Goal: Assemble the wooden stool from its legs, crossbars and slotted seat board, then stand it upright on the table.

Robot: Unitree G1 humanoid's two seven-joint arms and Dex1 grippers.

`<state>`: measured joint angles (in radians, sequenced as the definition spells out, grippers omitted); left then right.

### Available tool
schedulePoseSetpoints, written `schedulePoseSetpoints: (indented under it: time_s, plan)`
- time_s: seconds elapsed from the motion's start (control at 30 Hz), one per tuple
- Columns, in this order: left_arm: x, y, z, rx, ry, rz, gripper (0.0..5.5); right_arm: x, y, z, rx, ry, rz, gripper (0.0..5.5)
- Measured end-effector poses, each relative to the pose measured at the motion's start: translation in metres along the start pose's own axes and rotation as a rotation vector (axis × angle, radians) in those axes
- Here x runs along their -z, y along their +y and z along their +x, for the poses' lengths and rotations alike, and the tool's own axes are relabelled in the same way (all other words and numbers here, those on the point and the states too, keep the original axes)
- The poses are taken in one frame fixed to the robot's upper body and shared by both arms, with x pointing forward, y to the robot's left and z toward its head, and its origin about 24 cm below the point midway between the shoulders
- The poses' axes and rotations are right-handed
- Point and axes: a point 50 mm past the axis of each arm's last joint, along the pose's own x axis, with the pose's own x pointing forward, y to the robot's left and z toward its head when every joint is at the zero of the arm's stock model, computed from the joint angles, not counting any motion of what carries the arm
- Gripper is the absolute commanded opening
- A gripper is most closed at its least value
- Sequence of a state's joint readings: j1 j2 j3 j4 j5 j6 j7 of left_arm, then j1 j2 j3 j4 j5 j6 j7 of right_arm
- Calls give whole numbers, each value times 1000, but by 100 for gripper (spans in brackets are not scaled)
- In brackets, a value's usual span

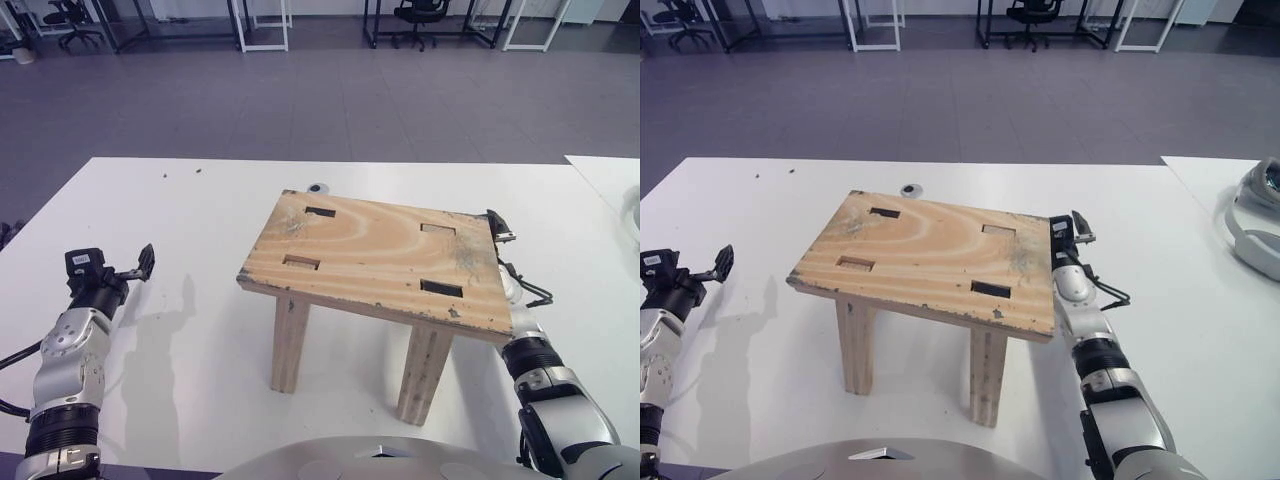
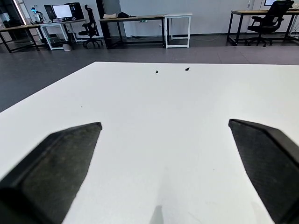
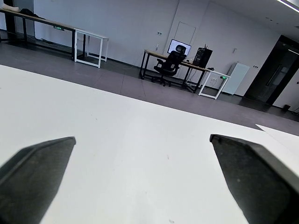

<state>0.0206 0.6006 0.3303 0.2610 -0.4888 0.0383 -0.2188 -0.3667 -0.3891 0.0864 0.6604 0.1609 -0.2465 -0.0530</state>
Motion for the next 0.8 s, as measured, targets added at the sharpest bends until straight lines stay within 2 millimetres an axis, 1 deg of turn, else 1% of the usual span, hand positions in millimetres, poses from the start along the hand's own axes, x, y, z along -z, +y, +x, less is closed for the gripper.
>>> schedulePoseSetpoints:
  time_s: [0.13,0.23,0.4,0.5,0.6,0.73,0.8]
  plan:
    - [-4,1,1,-4,-18,17,501,5,-5,-1,17,12,-5,540]
    - [-8,-3,6,0,-37,20,501,1,2,2,-7,-14,-33,540]
    - [-8,-4,11,-12,-50,14,501,3,5,6,-8,-8,-56,540]
    - [-9,-3,14,-24,-60,35,501,1,2,10,2,-14,-64,540]
    - [-8,-6,16,-24,-74,39,501,-1,2,13,-10,-18,-76,540]
    - [-1,-10,20,-2,-50,37,501,-2,-1,13,-1,-36,-68,540]
    - [-6,-13,26,10,-65,34,501,-2,-5,12,17,-40,-56,540]
